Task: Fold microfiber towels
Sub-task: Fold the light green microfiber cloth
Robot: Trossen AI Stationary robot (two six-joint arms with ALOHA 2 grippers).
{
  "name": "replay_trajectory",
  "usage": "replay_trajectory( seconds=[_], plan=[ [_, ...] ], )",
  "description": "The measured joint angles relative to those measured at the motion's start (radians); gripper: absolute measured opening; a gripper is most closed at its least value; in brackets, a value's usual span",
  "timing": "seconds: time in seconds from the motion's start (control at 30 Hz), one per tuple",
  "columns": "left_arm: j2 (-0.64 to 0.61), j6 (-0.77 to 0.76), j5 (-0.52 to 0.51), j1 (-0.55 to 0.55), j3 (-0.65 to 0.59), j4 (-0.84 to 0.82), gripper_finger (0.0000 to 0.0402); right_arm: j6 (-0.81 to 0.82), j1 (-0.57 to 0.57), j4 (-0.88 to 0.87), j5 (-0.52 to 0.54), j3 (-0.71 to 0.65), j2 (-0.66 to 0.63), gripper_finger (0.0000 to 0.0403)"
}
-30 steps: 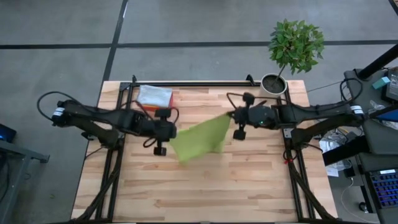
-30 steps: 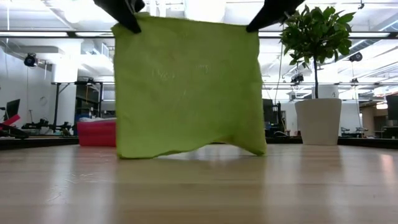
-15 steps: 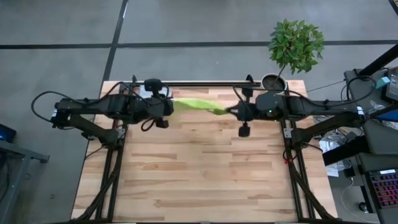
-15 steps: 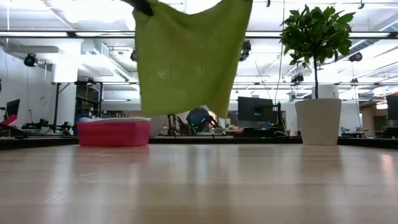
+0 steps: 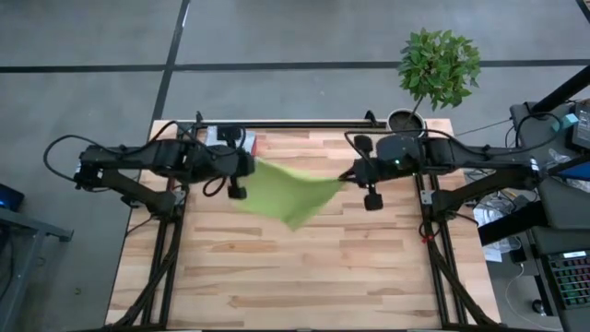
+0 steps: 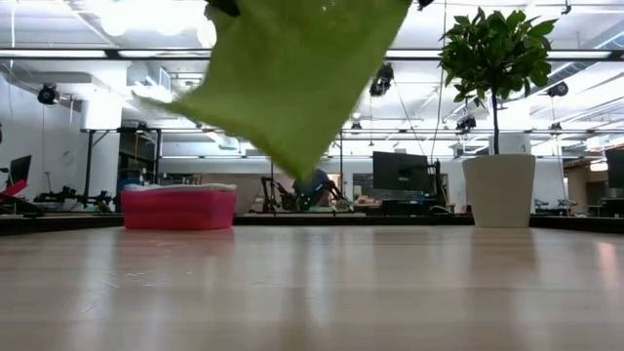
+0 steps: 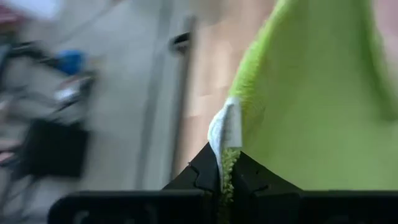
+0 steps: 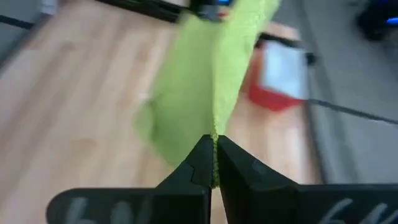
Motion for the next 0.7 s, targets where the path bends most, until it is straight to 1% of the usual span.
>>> replay_trajectory(
  seconds=[0.03, 0.07, 0.1, 0.13, 0.17, 0.2, 0.23, 0.27, 0.3, 0.33, 0.37, 0.4, 0.43, 0.47, 0.5, 0.53, 0.57, 0.6, 0.67, 0.7],
  plan=[
    [0.0, -0.001, 0.058, 0.0, -0.001, -0.001, 0.0, 0.009, -0.008, 0.0, -0.038, -0.002, 0.005, 0.0008],
    [0.0, -0.008, 0.111, 0.0, -0.001, 0.0, 0.0, 0.019, -0.01, 0.003, -0.038, -0.002, 0.012, 0.0008],
    [0.0, -0.012, 0.164, -0.001, -0.001, 0.0, 0.0, 0.03, -0.011, 0.01, -0.008, -0.002, 0.016, 0.0008],
    [-0.001, -0.018, 0.21, -0.002, -0.001, 0.0, 0.0, 0.04, -0.011, 0.018, 0.064, -0.002, 0.02, 0.0008],
    [-0.001, -0.019, 0.232, -0.002, -0.001, 0.001, 0.0, 0.047, -0.01, 0.024, 0.162, -0.002, 0.023, 0.0008],
    [0.001, -0.031, 0.227, -0.002, -0.001, 0.0, 0.0, 0.043, -0.01, 0.03, 0.273, -0.002, 0.029, 0.0008],
    [0.003, -0.05, 0.178, -0.002, -0.001, 0.0, 0.0, 0.032, -0.01, 0.035, 0.376, -0.002, 0.033, 0.0008],
    [0.006, -0.079, 0.098, -0.002, -0.002, -0.001, 0.0, 0.028, -0.013, 0.037, 0.451, -0.002, 0.038, 0.0008],
    [0.009, -0.106, 0.026, -0.001, -0.002, -0.008, 0.0, 0.028, -0.02, 0.043, 0.474, -0.002, 0.043, 0.0008],
    [0.012, -0.114, 0.002, 0.0, -0.002, -0.024, 0.0, 0.025, -0.03, 0.049, 0.42, -0.002, 0.045, 0.0008],
    [0.013, -0.111, 0.027, 0.001, -0.003, -0.044, 0.0, 0.009, -0.042, 0.047, 0.291, -0.002, 0.046, 0.0008],
    [0.013, -0.098, 0.083, 0.002, -0.004, -0.051, 0.0, -0.013, -0.056, 0.04, 0.104, -0.002, 0.046, 0.0008],
    [0.013, -0.087, 0.15, 0.0, -0.005, -0.045, 0.0, -0.028, -0.069, 0.038, -0.106, -0.003, 0.046, 0.0008],
    [0.014, -0.083, 0.204, -0.002, -0.005, -0.031, 0.0, -0.042, -0.081, 0.041, -0.279, -0.003, 0.048, 0.0008],
    [0.014, -0.079, 0.23, -0.004, -0.005, -0.017, 0.0, -0.04, -0.087, 0.05, -0.384, -0.003, 0.052, 0.0008],
    [0.014, -0.08, 0.24, -0.005, -0.005, -0.008, 0.0, -0.029, -0.087, 0.063, -0.399, -0.003, 0.053, 0.0008],
    [0.014, -0.08, 0.228, -0.004, -0.005, -0.005, 0.0, -0.018, -0.088, 0.068, -0.328, -0.003, 0.053, 0.0008],
    [0.014, -0.081, 0.197, -0.002, -0.005, -0.006, 0.0, -0.008, -0.09, 0.071, -0.191, -0.003, 0.051, 0.0008],
    [0.014, -0.091, 0.113, -0.001, -0.005, -0.008, 0.0, 0.012, -0.093, 0.076, 0.139, -0.003, 0.051, 0.0008],
    [0.014, -0.095, 0.082, -0.001, -0.005, -0.008, 0.0, 0.019, -0.096, 0.071, 0.213, -0.003, 0.055, 0.0008]
  ],
)
